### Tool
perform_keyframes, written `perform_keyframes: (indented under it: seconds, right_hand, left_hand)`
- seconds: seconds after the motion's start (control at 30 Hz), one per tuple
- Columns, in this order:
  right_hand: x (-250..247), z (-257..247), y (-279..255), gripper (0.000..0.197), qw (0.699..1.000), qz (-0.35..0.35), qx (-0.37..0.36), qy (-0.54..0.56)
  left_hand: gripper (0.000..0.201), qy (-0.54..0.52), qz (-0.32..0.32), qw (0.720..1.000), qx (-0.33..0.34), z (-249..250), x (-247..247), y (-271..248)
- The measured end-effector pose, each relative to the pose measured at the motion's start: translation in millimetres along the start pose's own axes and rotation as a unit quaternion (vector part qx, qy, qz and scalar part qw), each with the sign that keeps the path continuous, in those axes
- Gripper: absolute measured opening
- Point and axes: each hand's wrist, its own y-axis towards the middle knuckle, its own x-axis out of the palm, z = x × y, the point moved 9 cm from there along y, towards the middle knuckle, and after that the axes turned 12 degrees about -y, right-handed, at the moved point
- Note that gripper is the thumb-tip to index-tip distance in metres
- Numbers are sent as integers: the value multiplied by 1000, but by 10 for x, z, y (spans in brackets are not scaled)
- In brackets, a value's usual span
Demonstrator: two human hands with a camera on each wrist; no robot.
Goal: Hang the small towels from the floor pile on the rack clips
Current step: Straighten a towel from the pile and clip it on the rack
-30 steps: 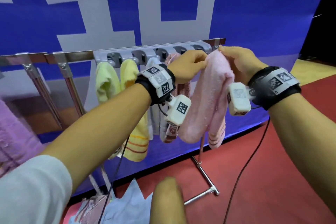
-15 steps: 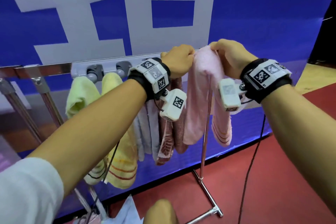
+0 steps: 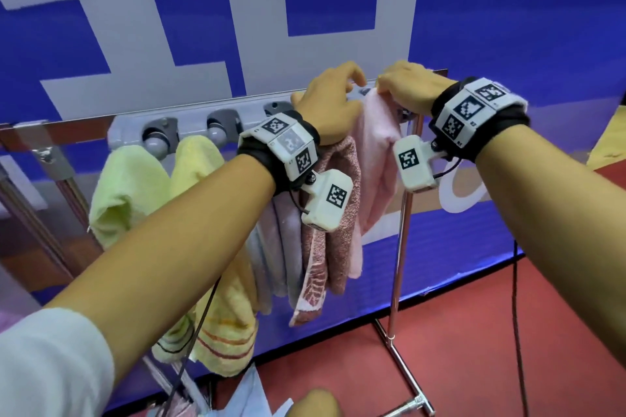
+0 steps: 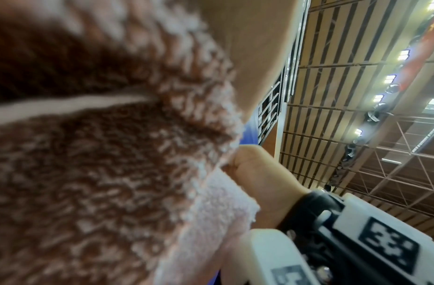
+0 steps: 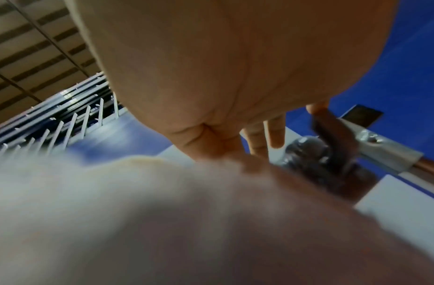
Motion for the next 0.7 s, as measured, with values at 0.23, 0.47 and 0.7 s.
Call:
perform_keyframes:
  seconds: [0.23, 0.47, 0.7]
  right_hand:
    - [191, 209, 96, 25, 977, 38, 9, -207]
    - [-89, 218, -262, 34, 976, 206, -72, 18]
    - [153, 67, -757, 55, 954, 255, -133, 82]
  left_hand:
    - [35, -7, -66, 997, 32, 71, 138, -52]
    - [30, 44, -81, 994, 61, 139, 144, -135]
    - [36, -20, -86, 992, 95, 114, 99, -296]
